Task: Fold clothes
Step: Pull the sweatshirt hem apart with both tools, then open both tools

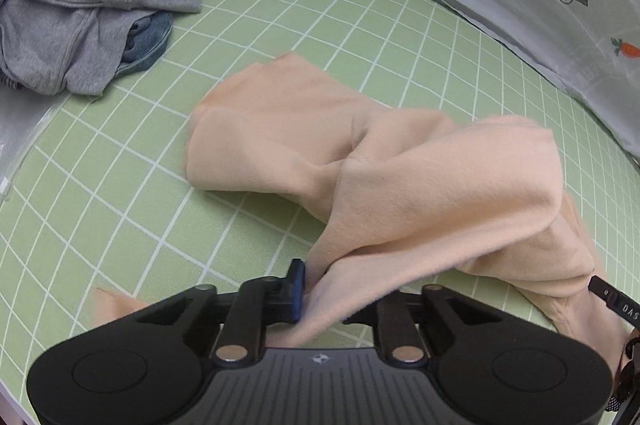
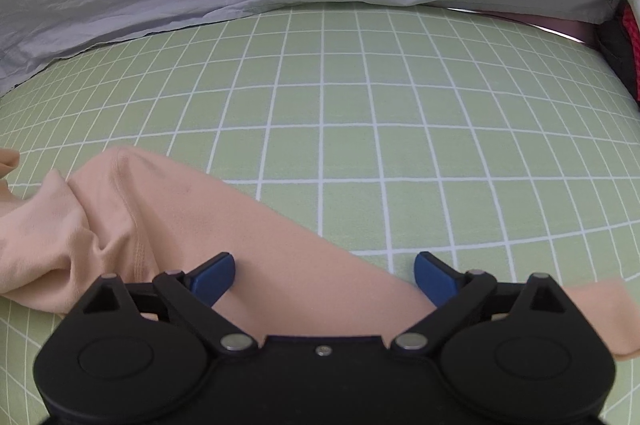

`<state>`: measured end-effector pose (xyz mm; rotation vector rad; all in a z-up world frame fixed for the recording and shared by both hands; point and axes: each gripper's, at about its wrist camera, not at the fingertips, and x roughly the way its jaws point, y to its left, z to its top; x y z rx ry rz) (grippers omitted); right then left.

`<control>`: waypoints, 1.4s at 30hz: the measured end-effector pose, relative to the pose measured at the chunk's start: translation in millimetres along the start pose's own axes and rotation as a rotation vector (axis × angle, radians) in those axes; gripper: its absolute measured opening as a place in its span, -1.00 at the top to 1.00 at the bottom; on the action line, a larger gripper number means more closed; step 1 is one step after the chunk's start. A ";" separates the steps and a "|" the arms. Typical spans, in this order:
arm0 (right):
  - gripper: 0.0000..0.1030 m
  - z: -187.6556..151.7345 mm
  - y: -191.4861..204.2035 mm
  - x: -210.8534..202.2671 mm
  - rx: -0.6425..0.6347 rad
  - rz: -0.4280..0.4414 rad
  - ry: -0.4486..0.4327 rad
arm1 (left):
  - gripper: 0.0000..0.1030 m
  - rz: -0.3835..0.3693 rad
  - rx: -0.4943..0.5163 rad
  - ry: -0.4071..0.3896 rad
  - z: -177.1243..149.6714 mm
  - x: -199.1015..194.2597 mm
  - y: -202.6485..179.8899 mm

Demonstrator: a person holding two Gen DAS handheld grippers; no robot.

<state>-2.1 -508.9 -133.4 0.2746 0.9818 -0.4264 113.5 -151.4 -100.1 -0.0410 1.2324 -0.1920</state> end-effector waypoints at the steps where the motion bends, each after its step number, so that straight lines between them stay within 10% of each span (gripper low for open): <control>1: -0.58 0.2 2.4 -0.3 -0.010 0.006 -0.005 | 0.78 -0.010 -0.011 -0.003 -0.6 -2.4 2.0; 3: -0.22 1.4 7.7 -4.8 -0.057 0.041 -0.001 | 0.82 -0.028 -0.008 -0.017 -4.9 -10.1 0.3; 5: 0.58 -2.1 10.4 -11.5 -0.088 0.051 -0.001 | 0.83 -0.045 -0.003 -0.031 -9.3 -17.8 -1.5; 7: 0.80 -11.7 9.7 -20.2 -0.117 0.035 -0.004 | 0.85 -0.062 0.025 -0.046 -17.5 -27.2 -6.6; 14: 0.86 -73.4 -8.3 -60.6 -0.217 -0.142 -0.029 | 0.86 -0.119 0.122 -0.045 -63.5 -52.4 -12.6; 24: 0.86 -159.1 -102.6 -129.7 -0.040 -0.354 0.003 | 0.87 -0.174 0.177 -0.017 -124.1 -79.4 -12.2; 33: 0.92 -111.5 -120.0 -145.8 -0.059 -0.433 -0.149 | 0.87 -0.230 0.082 -0.119 -79.4 -96.5 -12.6; 42: 0.93 -6.0 -111.5 -122.0 -0.055 -0.393 -0.299 | 0.88 -0.255 0.084 -0.282 43.2 -94.8 -36.0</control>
